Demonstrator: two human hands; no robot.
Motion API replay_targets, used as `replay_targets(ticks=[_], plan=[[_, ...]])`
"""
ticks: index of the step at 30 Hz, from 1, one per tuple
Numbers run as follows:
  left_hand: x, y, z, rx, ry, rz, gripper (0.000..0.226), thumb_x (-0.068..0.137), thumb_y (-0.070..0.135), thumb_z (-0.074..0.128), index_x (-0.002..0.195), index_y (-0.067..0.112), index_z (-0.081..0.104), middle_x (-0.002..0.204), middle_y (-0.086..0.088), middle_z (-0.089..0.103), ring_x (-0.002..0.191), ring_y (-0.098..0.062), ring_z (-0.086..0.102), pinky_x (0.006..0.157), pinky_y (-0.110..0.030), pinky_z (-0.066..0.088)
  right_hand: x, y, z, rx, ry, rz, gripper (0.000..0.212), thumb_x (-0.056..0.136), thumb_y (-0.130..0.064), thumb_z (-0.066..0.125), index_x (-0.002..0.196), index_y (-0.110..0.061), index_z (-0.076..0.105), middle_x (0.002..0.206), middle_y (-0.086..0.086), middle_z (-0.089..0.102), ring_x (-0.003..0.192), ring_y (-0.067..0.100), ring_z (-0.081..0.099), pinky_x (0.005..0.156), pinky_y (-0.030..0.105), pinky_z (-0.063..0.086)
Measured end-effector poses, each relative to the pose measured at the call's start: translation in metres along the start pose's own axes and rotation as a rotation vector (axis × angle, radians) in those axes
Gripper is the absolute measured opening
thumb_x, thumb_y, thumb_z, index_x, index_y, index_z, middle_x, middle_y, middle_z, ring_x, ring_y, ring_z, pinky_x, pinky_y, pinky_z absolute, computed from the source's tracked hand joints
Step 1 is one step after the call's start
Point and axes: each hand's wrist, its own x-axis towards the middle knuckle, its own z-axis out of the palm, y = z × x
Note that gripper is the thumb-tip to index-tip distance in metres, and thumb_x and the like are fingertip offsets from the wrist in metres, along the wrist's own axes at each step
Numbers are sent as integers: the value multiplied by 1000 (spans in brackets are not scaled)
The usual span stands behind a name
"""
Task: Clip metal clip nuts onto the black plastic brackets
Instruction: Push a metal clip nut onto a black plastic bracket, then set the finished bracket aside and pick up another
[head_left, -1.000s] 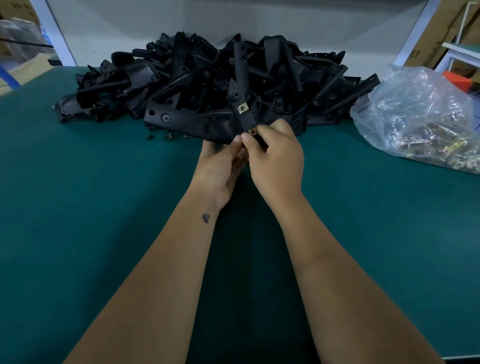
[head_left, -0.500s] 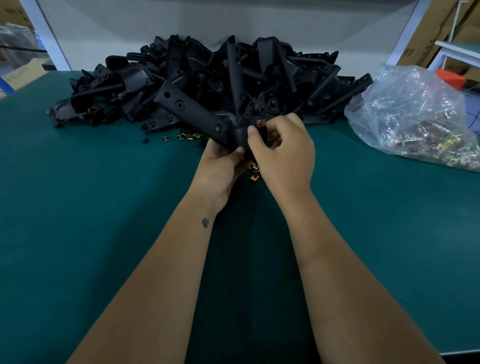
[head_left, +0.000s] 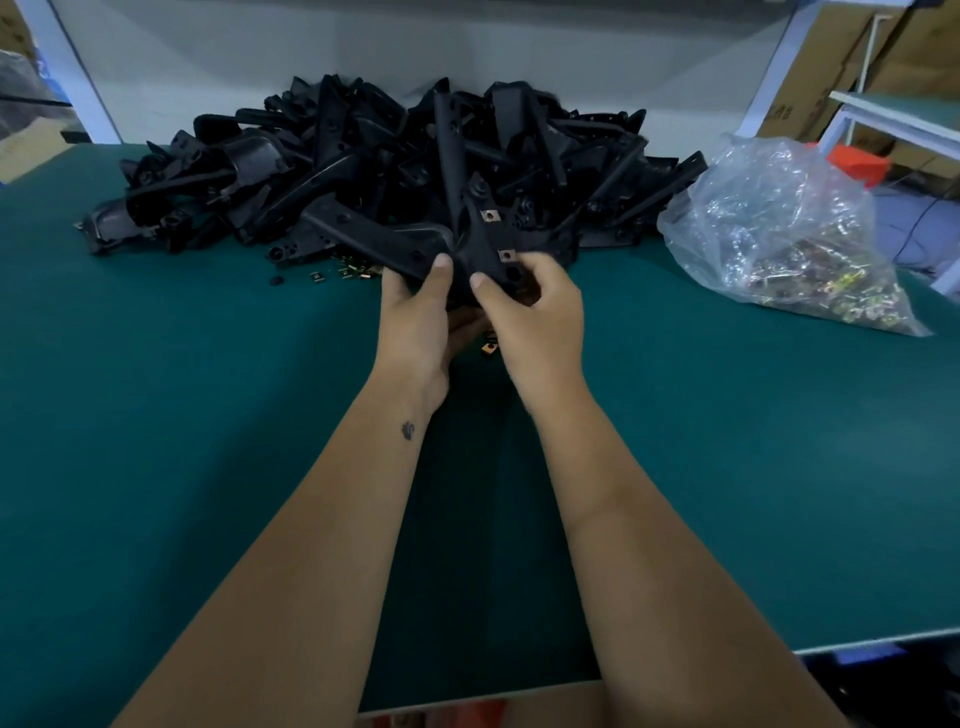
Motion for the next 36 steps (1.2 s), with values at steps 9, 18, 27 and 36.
replay_targets(ticks=[9, 18, 27, 36], plan=[[-65, -27, 102, 40, -26, 39, 21, 94, 9, 61, 112, 18, 54, 107, 1, 69, 98, -15, 67, 88, -31, 56, -29, -22, -87, 456, 396, 119, 8, 84, 1, 70, 83, -6, 67, 67, -9, 66, 65, 2, 60, 65, 19, 52], [-226, -121, 238, 252, -571, -21, 26, 86, 12, 67, 88, 25, 44, 85, 2, 67, 78, -10, 67, 73, -29, 54, -112, -13, -282, 496, 1146, 111, 14, 88, 3, 65, 87, -11, 66, 85, 7, 71, 78, 17, 67, 75, 32, 55], [-337, -194, 296, 733, -1470, -258, 57, 94, 37, 60, 145, 31, 35, 104, 19, 57, 106, -8, 59, 88, -30, 50, -203, 15, -435, 475, 1757, 210, 26, 92, -12, 66, 115, 1, 64, 92, 13, 72, 75, 21, 72, 71, 35, 61], [-284, -177, 282, 711, -1412, -162, 20, 97, 23, 54, 89, 39, 61, 102, 8, 70, 90, -8, 65, 80, -29, 48, -164, 28, -456, 370, 1490, 448, 34, 92, -9, 55, 125, 0, 57, 87, 7, 56, 66, 16, 47, 58, 25, 39]])
